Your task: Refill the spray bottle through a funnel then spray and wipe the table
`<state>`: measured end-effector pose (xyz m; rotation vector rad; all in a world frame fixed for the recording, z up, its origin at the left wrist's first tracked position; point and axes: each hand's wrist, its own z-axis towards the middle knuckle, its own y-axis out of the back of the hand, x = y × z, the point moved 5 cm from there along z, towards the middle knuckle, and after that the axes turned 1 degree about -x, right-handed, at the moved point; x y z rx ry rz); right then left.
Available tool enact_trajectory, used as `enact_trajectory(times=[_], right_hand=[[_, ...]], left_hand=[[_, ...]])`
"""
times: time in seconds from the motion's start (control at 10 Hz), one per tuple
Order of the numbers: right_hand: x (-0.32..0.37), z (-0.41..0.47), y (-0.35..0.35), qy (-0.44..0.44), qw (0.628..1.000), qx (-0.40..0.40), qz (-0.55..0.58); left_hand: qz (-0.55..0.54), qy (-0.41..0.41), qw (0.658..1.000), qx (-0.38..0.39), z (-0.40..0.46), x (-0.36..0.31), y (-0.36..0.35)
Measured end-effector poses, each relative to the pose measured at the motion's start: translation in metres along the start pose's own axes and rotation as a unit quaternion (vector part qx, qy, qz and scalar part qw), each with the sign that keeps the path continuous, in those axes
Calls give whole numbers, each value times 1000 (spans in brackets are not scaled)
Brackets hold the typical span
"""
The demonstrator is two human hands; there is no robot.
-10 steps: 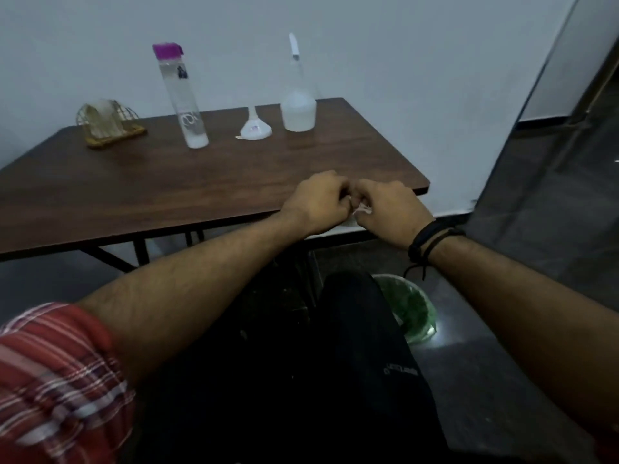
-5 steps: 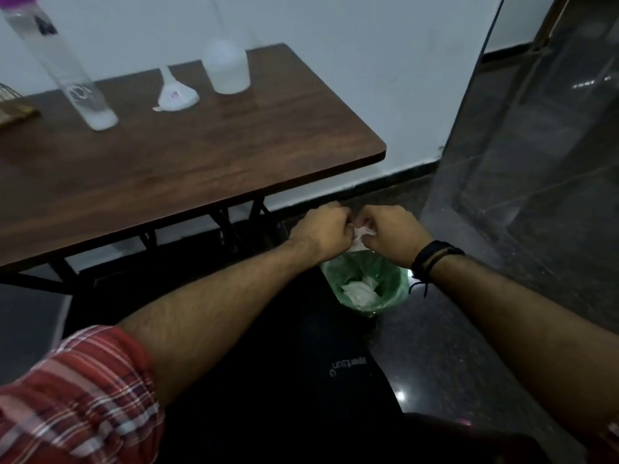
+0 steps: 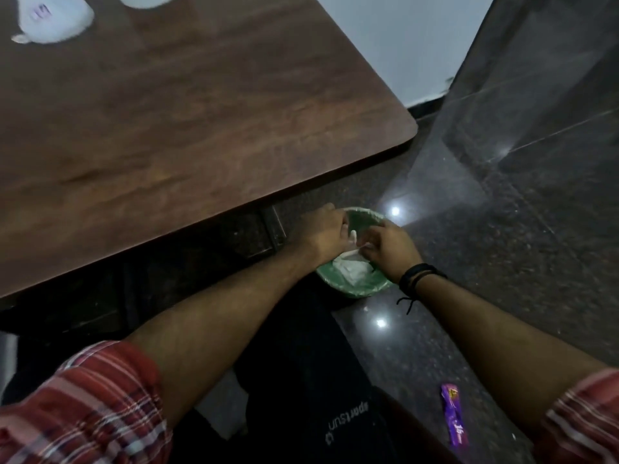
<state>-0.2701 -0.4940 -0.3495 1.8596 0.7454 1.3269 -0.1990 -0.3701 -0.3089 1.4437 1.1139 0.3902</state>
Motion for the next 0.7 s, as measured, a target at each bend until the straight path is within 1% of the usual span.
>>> enact_trajectory(times=[0.2, 0.3, 0.4, 0.5, 0.7], right_hand=[[-28, 23, -27, -32, 999, -3, -25], [-36, 30, -33, -58, 998, -10, -28], [-40, 33, -36, -61, 998, -11, -25], [-38, 28, -28, -71, 997, -29, -6], [-29, 10, -7, -67, 995, -74, -4]], left_hand=[[-6, 12, 1000, -16, 19, 9, -12], [-32, 14, 999, -7, 22, 12, -16], [-55, 22, 998, -9, 22, 16, -18], [-56, 28, 998, -4, 19, 19, -19], [-26, -7, 1000, -13, 0, 17, -10]])
